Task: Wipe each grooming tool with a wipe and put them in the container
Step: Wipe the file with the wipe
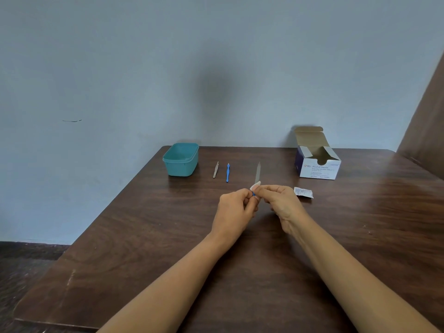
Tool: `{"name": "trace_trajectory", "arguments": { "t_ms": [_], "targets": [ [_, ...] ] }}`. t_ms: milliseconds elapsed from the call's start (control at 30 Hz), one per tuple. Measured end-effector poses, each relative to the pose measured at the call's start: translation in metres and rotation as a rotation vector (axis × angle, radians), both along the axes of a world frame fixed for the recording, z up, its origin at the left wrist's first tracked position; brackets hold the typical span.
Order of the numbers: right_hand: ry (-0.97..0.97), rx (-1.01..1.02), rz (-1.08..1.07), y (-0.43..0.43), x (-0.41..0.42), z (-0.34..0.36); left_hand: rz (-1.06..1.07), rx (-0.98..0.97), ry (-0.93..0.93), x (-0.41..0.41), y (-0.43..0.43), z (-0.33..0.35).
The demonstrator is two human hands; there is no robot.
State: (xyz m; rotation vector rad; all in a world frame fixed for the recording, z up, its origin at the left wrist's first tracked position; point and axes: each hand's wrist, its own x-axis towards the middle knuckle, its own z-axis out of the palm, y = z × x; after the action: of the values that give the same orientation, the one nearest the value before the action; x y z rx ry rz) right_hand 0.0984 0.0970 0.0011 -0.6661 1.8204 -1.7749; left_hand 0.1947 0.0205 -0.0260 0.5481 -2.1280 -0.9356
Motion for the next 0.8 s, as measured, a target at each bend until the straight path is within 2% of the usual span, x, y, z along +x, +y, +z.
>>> {"name": "trace_trajectory", "arguments": {
  "t_ms": [133,267,400,633,800],
  "targets": [
    [-0.137,-0.064,-0.033,-0.005,-0.002,-0.005,0.014,-0.051,-0.019,-0.005,0.002,0.000],
    [-0.233,-0.080,0.075,-0.007,-0.008,-0.006,0.054,-0.073,-0.028,-0.005,-0.003,-0.003],
    [-0.212,-0.047,0.097,-0.008,-0.009,-0.005,0.042,-0.020,-0.022,-0.002,-0.003,-0.002],
    [-0.054,-0.014,0.066,-0.004,-0.017,-0.009,-0.083,0.138,0.063,0.003,-0.002,0.010],
    [-0.094,-0.035,0.105,-0.006,-0.016,-0.010,-0.015,-0.008,0.035,0.003,-0.004,0.006]
  ]
}}
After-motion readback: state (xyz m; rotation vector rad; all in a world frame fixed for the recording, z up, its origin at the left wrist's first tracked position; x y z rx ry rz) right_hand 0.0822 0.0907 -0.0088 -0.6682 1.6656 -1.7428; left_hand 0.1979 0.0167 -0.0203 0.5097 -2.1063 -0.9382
